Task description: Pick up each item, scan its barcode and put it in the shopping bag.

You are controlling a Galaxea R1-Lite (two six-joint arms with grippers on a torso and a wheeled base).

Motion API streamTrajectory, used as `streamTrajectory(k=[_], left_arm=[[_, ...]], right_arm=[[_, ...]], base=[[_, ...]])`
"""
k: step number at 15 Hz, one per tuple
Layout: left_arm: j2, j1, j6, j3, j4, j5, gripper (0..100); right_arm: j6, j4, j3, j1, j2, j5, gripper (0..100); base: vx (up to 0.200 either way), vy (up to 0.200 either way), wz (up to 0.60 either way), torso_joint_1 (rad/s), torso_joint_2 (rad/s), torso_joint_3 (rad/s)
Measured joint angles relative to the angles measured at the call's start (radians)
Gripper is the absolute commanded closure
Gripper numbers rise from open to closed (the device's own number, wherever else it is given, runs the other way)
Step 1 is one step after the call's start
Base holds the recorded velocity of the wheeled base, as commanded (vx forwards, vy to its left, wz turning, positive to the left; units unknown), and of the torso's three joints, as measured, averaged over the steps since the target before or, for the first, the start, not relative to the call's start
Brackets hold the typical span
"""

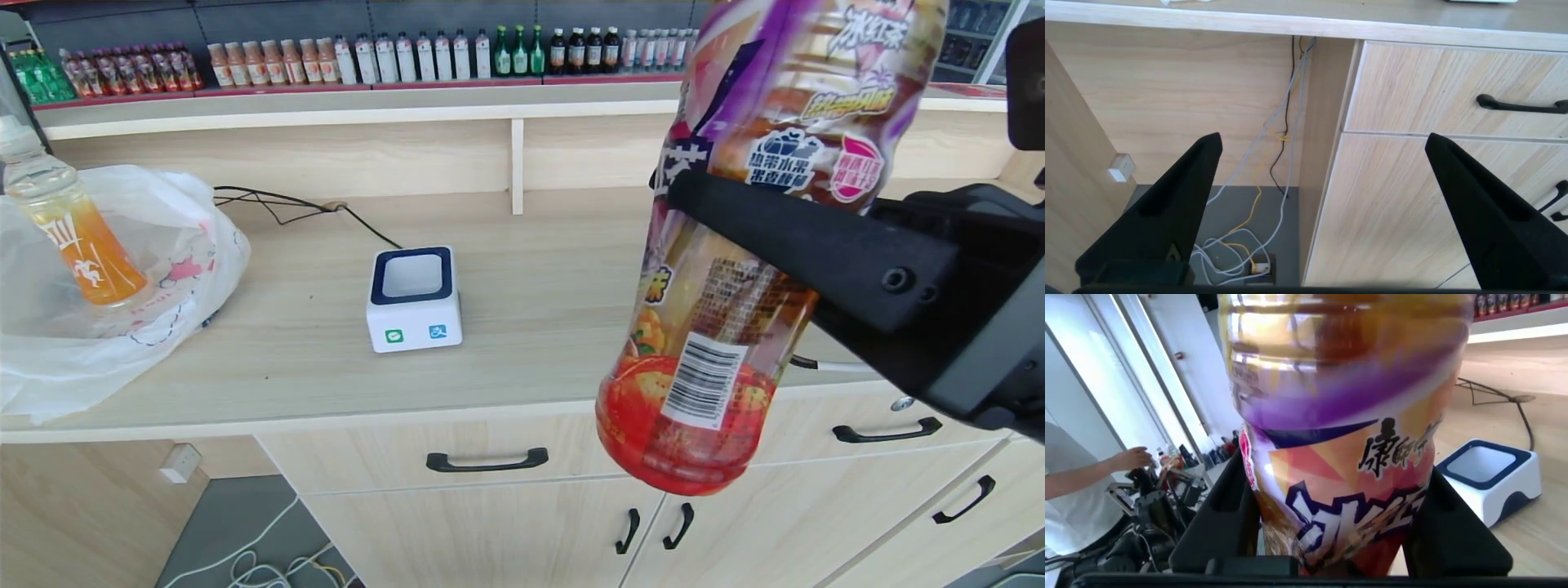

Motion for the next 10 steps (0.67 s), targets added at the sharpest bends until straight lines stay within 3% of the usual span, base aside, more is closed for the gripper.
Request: streamTrajectory(k=[10], left_arm=[[0.000, 0.000, 0.000, 0.000, 0.000, 0.000, 0]], right_arm=[[-0.005, 0.001, 0.001, 0.000, -0.010, 0.000, 100]], base=[[0.000, 0.000, 0.00, 0.000, 0.00, 0.000]])
